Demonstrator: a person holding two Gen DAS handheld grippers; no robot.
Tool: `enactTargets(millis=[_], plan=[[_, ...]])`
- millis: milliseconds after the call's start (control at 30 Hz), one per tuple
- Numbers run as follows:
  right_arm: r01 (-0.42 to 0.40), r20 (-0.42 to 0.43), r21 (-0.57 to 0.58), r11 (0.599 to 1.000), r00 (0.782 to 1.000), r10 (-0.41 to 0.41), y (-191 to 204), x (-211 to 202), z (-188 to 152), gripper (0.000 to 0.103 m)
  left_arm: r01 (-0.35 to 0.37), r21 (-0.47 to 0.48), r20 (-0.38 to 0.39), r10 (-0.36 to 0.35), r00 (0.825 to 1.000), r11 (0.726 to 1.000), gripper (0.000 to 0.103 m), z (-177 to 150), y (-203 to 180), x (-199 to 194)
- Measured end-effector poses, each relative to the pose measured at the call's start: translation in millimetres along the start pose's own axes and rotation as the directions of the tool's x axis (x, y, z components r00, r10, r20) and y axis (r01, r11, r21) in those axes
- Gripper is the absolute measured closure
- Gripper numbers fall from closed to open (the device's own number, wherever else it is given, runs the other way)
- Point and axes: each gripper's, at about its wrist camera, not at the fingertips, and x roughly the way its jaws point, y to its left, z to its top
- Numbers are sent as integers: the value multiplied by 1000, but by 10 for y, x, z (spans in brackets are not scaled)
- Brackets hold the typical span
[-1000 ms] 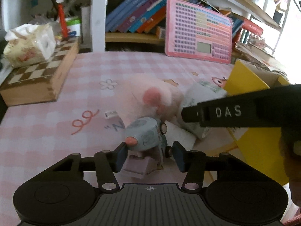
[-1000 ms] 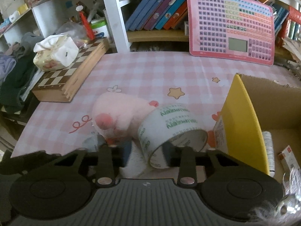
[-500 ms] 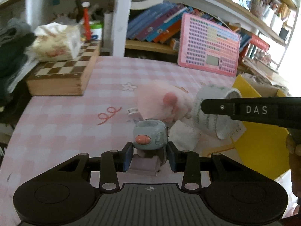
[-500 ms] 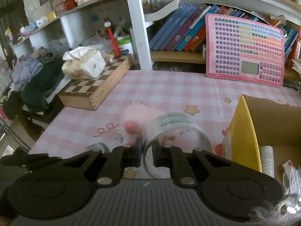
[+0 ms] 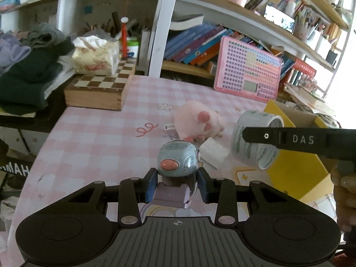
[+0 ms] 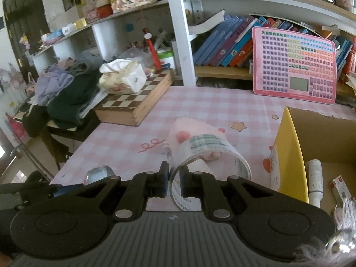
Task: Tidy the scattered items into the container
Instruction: 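Lift the toy car and tape roll and carry them over the yellow box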
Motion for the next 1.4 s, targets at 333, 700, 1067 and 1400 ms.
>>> enactTargets(millis=[333,700,1067,1400], plan=[[-15,-6,-32,999,1000,15,180,-441,-279,93,24,-9,25,-23,999,1000,66,-167,40,-485],[3,10,-11,1000,1000,-3,352,-851,-557,93,79,13,57,-80,995,997,66,-299,11,-915],[69,-3,66,995,998,-69,318,-1193,-866,93,135,17,55,-136,989,991,66,-462,-23,-1112],[113,-6,115,987,994,-113,332,-1430,-1124,93,196,52,30,-197,980,979,66,-592,-145,-1196]])
